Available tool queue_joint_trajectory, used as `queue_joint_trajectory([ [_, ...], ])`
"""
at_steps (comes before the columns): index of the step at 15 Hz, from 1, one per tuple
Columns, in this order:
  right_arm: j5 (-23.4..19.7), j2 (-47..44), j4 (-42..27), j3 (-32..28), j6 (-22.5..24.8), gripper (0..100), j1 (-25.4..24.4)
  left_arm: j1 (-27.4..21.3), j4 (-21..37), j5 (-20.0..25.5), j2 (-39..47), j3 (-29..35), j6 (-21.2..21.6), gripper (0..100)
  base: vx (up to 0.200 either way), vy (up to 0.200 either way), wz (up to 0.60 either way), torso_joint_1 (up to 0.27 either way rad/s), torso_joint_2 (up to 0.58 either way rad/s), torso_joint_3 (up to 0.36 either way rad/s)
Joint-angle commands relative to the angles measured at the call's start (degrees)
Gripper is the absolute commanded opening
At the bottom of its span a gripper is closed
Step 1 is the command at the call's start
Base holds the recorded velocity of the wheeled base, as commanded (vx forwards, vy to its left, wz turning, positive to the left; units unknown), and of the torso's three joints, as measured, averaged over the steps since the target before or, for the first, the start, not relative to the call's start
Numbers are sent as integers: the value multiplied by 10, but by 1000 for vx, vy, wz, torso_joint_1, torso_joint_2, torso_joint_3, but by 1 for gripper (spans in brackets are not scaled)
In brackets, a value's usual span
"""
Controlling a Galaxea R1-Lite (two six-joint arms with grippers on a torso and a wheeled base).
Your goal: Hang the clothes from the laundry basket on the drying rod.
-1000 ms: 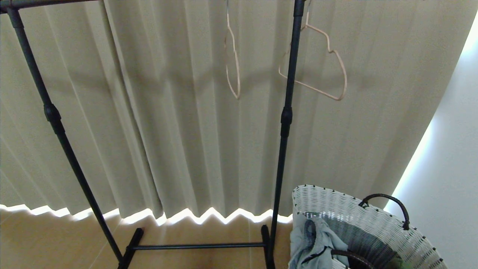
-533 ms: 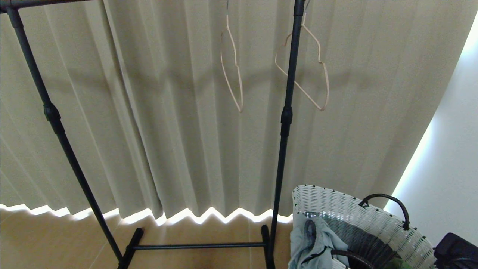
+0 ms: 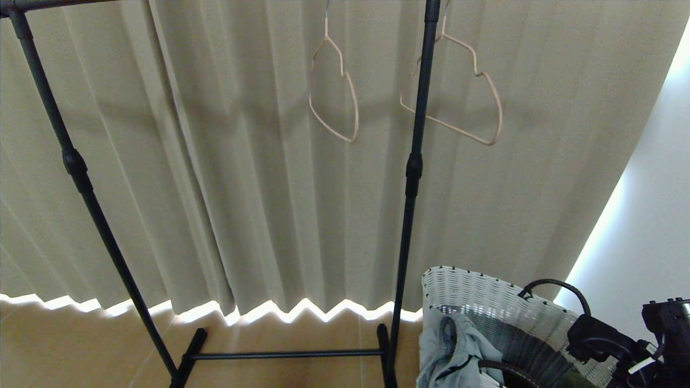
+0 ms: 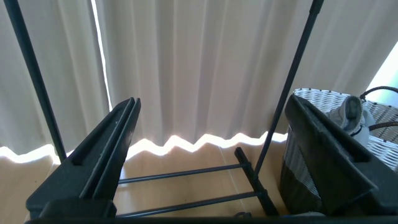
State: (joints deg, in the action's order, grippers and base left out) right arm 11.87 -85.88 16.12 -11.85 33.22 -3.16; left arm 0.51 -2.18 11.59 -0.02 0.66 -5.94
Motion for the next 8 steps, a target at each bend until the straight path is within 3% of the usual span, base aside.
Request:
queue_joint_trajectory([
  [1, 31, -47, 2, -2, 3, 100, 14, 0, 0, 0, 0, 0, 0, 100, 0, 0, 0, 0, 0, 0],
  [6, 37, -57, 2, -18, 4, 100, 16, 0, 0, 0, 0, 0, 0, 100, 0, 0, 0, 0, 0, 0],
  [7, 37, -57, 2, -17, 4, 0, 16, 0, 0, 0, 0, 0, 0, 100, 0, 0, 0, 0, 0, 0],
  [8, 37, -57, 2, -17, 4, 0, 16, 0, 0, 0, 0, 0, 0, 100, 0, 0, 0, 0, 0, 0],
])
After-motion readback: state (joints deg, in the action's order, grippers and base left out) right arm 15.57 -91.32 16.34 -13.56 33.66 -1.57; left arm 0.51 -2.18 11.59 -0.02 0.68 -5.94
